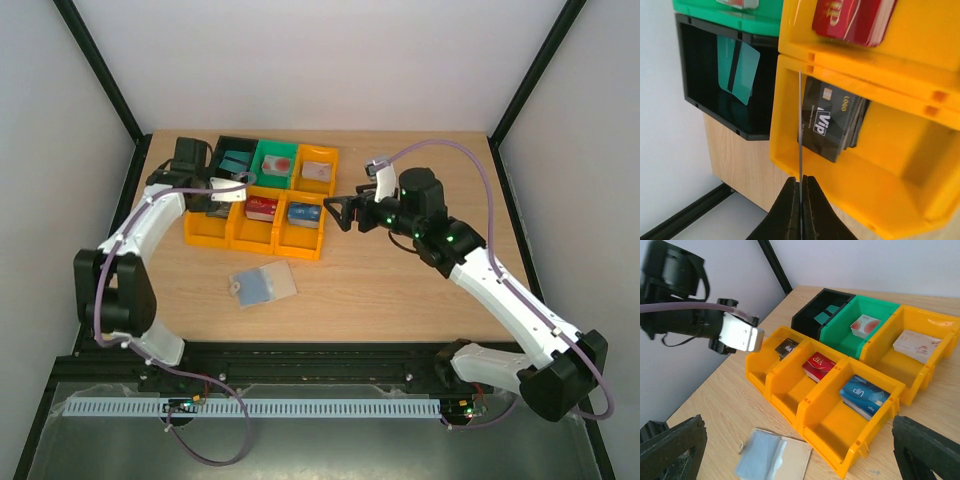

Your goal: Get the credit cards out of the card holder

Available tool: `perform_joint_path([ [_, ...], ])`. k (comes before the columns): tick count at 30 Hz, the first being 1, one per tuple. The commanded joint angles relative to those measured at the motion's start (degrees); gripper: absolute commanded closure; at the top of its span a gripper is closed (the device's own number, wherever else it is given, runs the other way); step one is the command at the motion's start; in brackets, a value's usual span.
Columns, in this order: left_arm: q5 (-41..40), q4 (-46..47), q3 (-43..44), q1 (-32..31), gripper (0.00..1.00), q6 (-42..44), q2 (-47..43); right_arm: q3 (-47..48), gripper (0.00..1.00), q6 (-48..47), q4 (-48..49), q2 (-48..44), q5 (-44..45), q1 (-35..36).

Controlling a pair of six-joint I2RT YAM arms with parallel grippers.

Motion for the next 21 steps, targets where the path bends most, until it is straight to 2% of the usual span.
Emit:
perform_joint_path([
  [1, 0.0, 6.0, 3.0, 3.0, 0.98, 6.2, 6.4, -1.0, 0.01, -1.7, -0.8, -1.4, 2.6, -0.5],
  [12, -1.1, 14.5, -1.1, 4.0, 0.98, 8.7, 10.9, 3.0, 0.01, -3.2, -1.5, 4.2, 1.7, -1.2],
  [21, -1.9, 17.0, -2.4, 2.9, 0.98, 9.2, 13.1, 3.1, 0.01, -3.6, -1.9, 4.2, 1.7, -1.6],
])
